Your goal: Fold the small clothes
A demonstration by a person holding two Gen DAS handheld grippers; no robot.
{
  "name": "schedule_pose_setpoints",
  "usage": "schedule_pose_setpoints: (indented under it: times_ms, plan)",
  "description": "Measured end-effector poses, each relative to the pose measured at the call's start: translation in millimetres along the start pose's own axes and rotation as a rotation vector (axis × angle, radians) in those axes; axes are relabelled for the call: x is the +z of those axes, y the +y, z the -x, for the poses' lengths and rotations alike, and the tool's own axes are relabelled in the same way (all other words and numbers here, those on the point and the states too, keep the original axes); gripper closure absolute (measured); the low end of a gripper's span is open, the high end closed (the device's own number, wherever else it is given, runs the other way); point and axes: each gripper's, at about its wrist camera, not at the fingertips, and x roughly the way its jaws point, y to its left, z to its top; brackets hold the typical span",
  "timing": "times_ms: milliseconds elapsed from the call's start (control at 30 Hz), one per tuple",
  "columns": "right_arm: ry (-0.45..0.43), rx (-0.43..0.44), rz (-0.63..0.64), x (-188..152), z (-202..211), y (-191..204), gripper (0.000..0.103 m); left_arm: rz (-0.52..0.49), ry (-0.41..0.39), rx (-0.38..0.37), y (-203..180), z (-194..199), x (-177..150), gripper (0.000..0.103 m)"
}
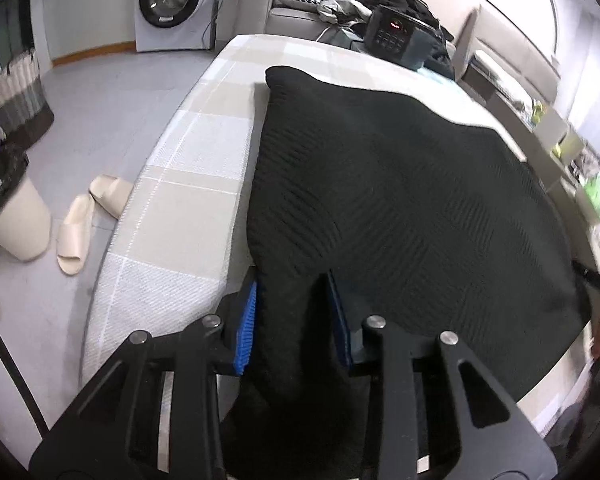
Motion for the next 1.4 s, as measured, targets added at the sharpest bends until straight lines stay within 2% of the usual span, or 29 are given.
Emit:
schedule_pose_setpoints:
  times_ms: [100, 167, 200, 267, 367, 400, 467, 600, 633, 667, 733, 900, 1100, 1200, 1333, 1400]
  plan:
    - [0.011, -0.085, 0.007, -2, 1, -4, 0.076, 0.013, 0.005, 0.006, 3, 6, -5, 0.069]
    - [-0.01, -0.088, -0.001, -5, 11, -2, 0.073, 0.053, 0.015, 0.031, 11, 14, -8, 0.057]
    - [-0.029, -0.089, 0.002, -7, 18, 0, 0.07, 0.074, 0.011, 0.031, 16, 21, -10, 0.054]
    - [-0.078, -0.074, 0.01, -10, 33, 8, 0.044, 0.104, 0.003, 0.017, 23, 33, -15, 0.051]
    - [-0.142, -0.002, 0.009, -15, 52, 21, 0.03, 0.146, 0.015, -0.036, 32, 48, -27, 0.05]
    - [-0.149, 0.014, 0.014, -16, 55, 26, 0.028, 0.144, 0.015, -0.046, 32, 50, -29, 0.05]
    - [-0.164, 0.043, 0.016, -19, 61, 37, 0.026, 0.123, 0.022, -0.064, 32, 53, -36, 0.05]
    - [-0.123, 0.092, 0.07, -30, 58, 66, 0.025, 0.106, 0.031, -0.11, 25, 51, -44, 0.053]
    - [-0.112, 0.101, 0.104, -33, 55, 76, 0.025, 0.103, 0.016, -0.13, 23, 53, -46, 0.062]
    - [-0.106, 0.106, 0.134, -36, 55, 84, 0.025, 0.1, 0.005, -0.136, 21, 54, -48, 0.077]
    - [-0.088, 0.122, 0.176, -42, 50, 102, 0.024, 0.096, -0.006, -0.135, 18, 55, -48, 0.096]
    - [-0.036, 0.229, 0.27, -56, 39, 164, 0.024, 0.106, -0.058, -0.159, 13, 71, -45, 0.098]
    - [-0.004, 0.415, 0.445, -83, 35, 267, 0.024, 0.123, -0.079, -0.194, 11, 87, -42, 0.098]
    - [0.025, 0.478, 0.505, -101, 26, 312, 0.024, 0.135, -0.08, -0.214, 12, 91, -38, 0.098]
    - [0.04, 0.521, 0.613, -123, 15, 357, 0.024, 0.138, -0.073, -0.225, 14, 94, -40, 0.098]
    - [0.038, 0.494, 0.667, -131, 9, 372, 0.024, 0.137, -0.072, -0.233, 14, 94, -42, 0.098]
